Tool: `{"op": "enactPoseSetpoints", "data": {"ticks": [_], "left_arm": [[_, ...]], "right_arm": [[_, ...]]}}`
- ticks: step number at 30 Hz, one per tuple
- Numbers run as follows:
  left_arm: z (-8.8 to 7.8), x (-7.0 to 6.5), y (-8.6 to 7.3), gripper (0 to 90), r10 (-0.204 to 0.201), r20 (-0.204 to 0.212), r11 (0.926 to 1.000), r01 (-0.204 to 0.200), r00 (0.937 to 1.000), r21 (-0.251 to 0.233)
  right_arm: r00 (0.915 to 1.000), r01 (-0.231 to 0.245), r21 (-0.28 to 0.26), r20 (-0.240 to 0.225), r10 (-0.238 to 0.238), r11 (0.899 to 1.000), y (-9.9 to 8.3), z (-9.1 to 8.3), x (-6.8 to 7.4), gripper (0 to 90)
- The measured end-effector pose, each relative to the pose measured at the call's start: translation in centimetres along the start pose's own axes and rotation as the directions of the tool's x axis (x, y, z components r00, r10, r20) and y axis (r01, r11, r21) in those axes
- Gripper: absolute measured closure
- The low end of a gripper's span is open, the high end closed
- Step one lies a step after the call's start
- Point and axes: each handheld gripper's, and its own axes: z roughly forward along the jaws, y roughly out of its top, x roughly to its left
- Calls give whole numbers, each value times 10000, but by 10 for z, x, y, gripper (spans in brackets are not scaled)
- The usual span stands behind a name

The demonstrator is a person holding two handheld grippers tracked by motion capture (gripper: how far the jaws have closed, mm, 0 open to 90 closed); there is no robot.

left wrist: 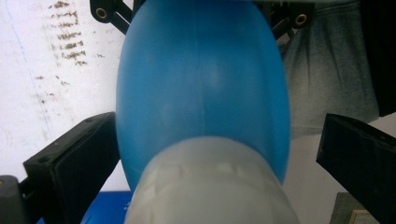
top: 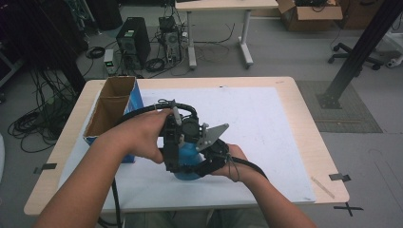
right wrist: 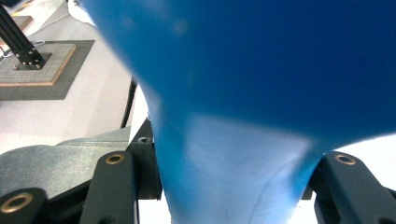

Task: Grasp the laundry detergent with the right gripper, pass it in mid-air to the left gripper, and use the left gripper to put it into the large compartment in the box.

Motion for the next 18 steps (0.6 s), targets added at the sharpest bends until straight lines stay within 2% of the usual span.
{"op": "enactPoseSetpoints", "data": {"ticks": [1, 3, 9, 12, 18], "left_arm": [[0, 0, 0, 2, -26, -19, 10000, 26, 10000, -26], [0, 0, 0, 4, 0, -65, 10000, 0, 10000, -57], [0, 1, 0, 24, -31, -230, 9998, 27, 9997, -191], [0, 0, 1, 44, 6, -244, 9999, -10, 9997, -170], [-1, 1, 1, 79, -63, -354, 9999, 58, 9994, -130]], "right_arm": [[9999, 103, 52, 53, -103, 9999, 0, 0, -1, 452], [10000, -9, 35, 1, 9, 10000, 0, 1, 0, 452], [10000, 61, 34, 79, -61, 10000, 0, 2, -1, 452], [10000, -78, 15, 24, 78, 10000, -1, 2, 0, 451], [10000, 31, 2, 68, -31, 10000, -1, 2, 0, 452]]}}
